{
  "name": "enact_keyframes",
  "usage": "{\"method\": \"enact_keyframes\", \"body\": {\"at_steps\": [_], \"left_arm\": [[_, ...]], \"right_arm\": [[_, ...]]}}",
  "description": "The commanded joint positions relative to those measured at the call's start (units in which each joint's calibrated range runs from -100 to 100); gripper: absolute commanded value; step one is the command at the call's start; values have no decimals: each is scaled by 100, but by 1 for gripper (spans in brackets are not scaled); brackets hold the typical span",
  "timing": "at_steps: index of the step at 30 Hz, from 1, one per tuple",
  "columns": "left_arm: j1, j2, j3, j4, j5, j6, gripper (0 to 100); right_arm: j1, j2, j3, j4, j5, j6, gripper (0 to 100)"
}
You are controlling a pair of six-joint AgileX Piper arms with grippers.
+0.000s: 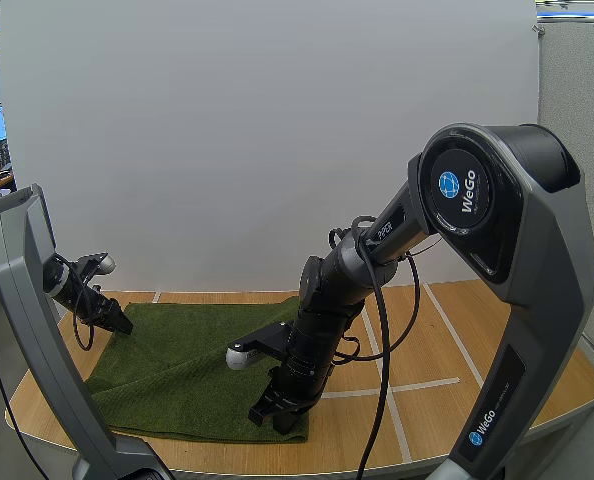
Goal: Fold the towel
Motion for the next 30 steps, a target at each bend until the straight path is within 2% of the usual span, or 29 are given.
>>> {"method": "enact_keyframes", "body": {"at_steps": [1, 5, 9, 13, 19, 20, 23, 30], "left_arm": [[-31, -41, -40, -94, 144, -49, 71], [-31, -41, -40, -94, 144, -81, 64], [-31, -41, -40, -94, 144, -81, 46], [-31, -41, -40, -81, 144, -111, 32], [-31, -41, -40, -81, 144, -111, 26], [-31, -41, -40, -81, 144, -111, 21], [-31, -69, -40, -81, 144, -90, 0], [-31, -69, -353, 40, 144, -130, 0]], "right_arm": [[10, -3, 103, -174, -86, -41, 0], [10, -3, 103, -174, -86, -41, 0], [10, -3, 103, -174, -86, -41, 0], [10, -3, 103, -174, -86, -41, 0], [10, -3, 103, -174, -86, -41, 0], [10, -3, 103, -174, -86, -41, 0], [10, -3, 103, -174, -86, -41, 0], [10, -3, 103, -196, -86, -29, 0]]}}
